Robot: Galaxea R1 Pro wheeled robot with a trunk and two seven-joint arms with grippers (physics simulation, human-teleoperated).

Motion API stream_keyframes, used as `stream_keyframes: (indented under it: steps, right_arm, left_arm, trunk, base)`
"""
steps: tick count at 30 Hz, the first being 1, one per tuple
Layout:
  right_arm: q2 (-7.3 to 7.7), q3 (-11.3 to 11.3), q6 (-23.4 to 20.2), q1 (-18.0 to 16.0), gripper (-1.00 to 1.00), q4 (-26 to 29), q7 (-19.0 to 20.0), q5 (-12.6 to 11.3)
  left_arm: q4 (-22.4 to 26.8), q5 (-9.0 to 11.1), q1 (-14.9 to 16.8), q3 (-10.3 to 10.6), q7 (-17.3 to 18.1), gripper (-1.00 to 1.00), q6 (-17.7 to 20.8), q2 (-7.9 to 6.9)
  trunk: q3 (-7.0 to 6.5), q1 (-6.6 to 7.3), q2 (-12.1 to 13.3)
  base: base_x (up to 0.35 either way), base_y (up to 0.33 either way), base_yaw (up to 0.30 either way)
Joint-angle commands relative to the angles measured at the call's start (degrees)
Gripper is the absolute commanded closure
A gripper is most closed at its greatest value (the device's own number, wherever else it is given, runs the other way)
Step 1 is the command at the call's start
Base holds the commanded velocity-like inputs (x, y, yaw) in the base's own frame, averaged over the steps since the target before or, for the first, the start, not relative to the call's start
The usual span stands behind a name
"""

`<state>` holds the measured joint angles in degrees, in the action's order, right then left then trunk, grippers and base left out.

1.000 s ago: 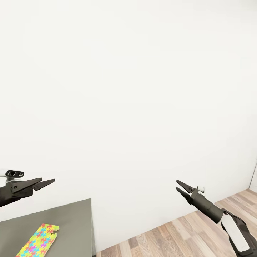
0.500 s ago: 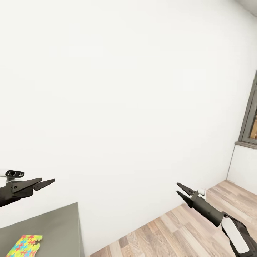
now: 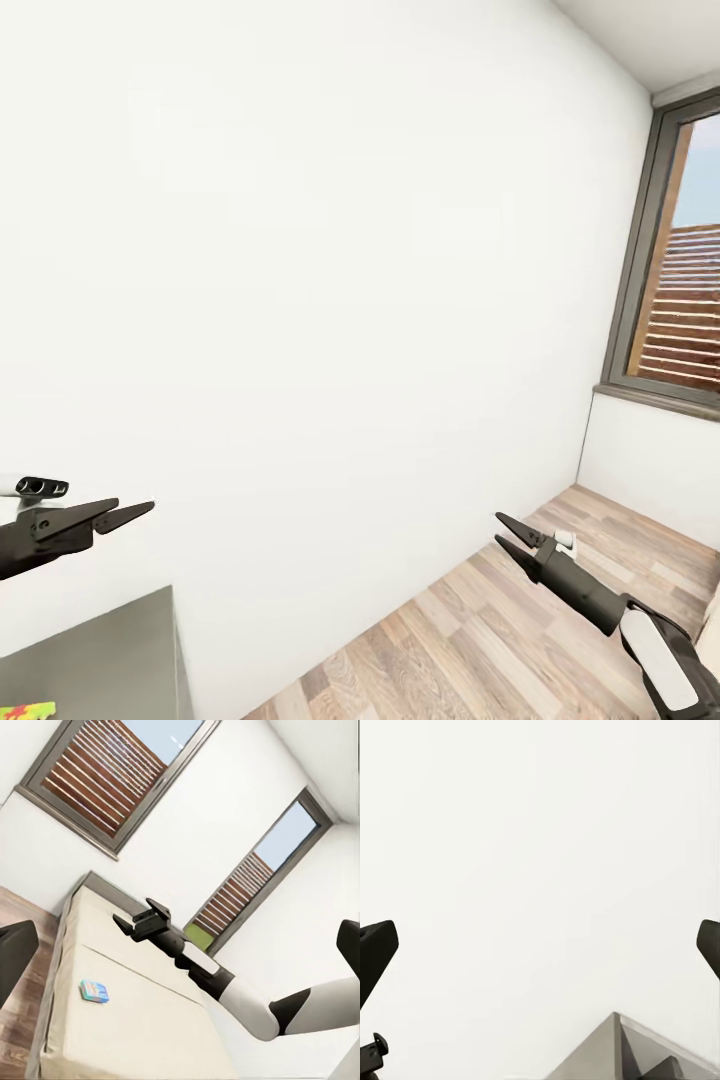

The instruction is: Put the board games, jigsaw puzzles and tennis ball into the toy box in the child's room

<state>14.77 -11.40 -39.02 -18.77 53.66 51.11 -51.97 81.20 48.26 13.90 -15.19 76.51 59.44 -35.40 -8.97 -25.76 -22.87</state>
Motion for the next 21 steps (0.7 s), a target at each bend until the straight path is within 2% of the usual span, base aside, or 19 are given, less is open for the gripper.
stream_keyframes:
  steps: [1, 21]
  right_arm:
    - [-0.01, -0.02, -0.36, -0.04, -1.0, -0.05, 0.04, -0.24]
    - [-0.01, -0.07, -0.36, -0.04, -1.0, -0.05, -0.05, -0.24]
  left_arm:
    - [0.01, 0.17, -0.01, -0.01, 0.04, -1.0, 0.5, -0.02]
    - [0.01, 0.17, -0.01, 0.07, 0.02, -1.0, 0.5, 0.41]
  trunk:
    - [0.03, -0.02, -0.05]
    - [0.03, -0.02, -0.05]
  base:
    - [0.0, 0.0, -0.277]
    - [0.0, 0.0, -0.277]
